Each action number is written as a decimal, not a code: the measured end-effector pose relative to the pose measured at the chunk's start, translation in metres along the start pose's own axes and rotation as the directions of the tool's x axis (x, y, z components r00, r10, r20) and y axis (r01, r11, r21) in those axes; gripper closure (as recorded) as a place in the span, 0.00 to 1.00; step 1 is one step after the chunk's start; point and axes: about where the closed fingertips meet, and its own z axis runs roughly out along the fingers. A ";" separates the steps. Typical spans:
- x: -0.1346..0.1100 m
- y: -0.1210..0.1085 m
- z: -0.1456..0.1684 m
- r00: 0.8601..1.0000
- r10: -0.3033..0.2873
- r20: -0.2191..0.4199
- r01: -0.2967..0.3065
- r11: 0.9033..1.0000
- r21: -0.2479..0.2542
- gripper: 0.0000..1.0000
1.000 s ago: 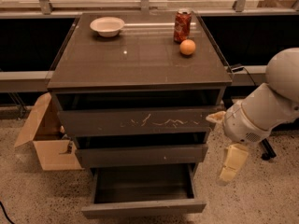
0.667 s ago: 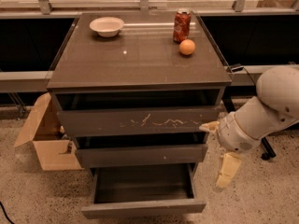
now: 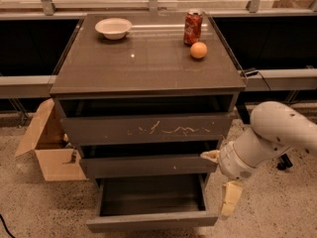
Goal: Close bottom drawer
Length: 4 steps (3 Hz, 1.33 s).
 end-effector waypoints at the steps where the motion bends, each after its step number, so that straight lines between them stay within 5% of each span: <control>1: 0.016 0.005 0.037 1.000 -0.015 -0.020 0.015 1.000 -0.024 0.00; 2: 0.016 0.005 0.037 1.000 -0.015 -0.020 0.015 1.000 -0.024 0.00; 4: 0.044 -0.002 0.095 0.992 -0.115 -0.055 0.113 0.992 -0.047 0.00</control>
Offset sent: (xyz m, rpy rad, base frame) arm -0.0078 0.0033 -0.0352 -0.0161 0.0121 0.0243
